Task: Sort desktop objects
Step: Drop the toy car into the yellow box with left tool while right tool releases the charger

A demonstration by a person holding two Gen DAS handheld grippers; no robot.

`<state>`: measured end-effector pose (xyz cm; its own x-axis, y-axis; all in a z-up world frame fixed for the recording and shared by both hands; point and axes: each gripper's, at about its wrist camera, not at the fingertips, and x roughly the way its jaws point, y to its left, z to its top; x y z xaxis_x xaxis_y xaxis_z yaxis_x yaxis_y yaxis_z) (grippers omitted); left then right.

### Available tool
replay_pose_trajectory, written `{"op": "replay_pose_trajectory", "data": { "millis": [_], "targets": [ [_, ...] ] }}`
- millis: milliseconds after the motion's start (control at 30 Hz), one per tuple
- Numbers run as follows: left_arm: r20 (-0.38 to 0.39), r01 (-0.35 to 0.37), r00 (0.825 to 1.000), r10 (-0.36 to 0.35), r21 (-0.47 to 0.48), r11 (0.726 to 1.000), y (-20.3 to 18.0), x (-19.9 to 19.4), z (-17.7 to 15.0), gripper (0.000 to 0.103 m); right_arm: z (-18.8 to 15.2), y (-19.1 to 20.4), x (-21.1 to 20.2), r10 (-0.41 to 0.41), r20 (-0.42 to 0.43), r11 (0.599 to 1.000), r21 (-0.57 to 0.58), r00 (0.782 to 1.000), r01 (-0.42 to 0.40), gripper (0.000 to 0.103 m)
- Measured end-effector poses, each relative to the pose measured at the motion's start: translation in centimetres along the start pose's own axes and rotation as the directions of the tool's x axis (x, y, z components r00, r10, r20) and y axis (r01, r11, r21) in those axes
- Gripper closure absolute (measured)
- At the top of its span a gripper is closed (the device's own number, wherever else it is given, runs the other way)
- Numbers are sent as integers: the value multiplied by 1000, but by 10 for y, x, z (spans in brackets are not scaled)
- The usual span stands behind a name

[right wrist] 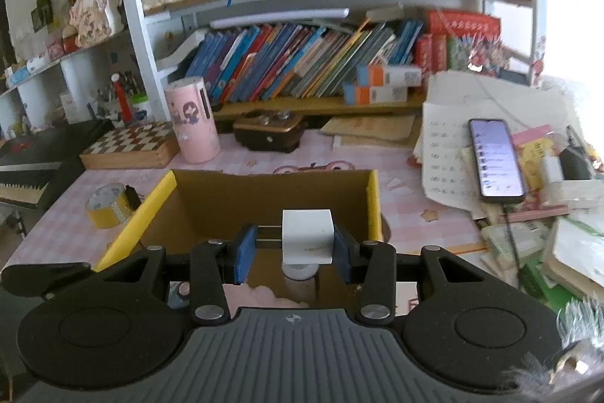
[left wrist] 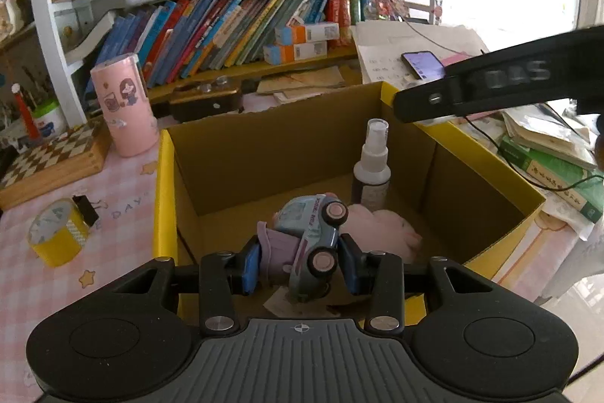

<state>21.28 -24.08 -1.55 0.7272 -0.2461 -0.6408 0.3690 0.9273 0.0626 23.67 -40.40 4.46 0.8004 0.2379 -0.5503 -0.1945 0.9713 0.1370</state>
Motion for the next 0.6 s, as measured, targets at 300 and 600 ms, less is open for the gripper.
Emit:
{"op": "replay_pose_trajectory", "data": {
  "millis": [300, 600],
  "targets": [
    [81, -37, 996, 36, 7, 999, -4, -17, 1, 35, 13, 11, 38, 56, -80, 997, -49, 995, -60, 63],
    [168, -86, 981, 92, -39, 996, -2, -41, -2, 28, 25, 31, 63, 68, -118, 987, -135, 991, -84, 63]
  ]
}}
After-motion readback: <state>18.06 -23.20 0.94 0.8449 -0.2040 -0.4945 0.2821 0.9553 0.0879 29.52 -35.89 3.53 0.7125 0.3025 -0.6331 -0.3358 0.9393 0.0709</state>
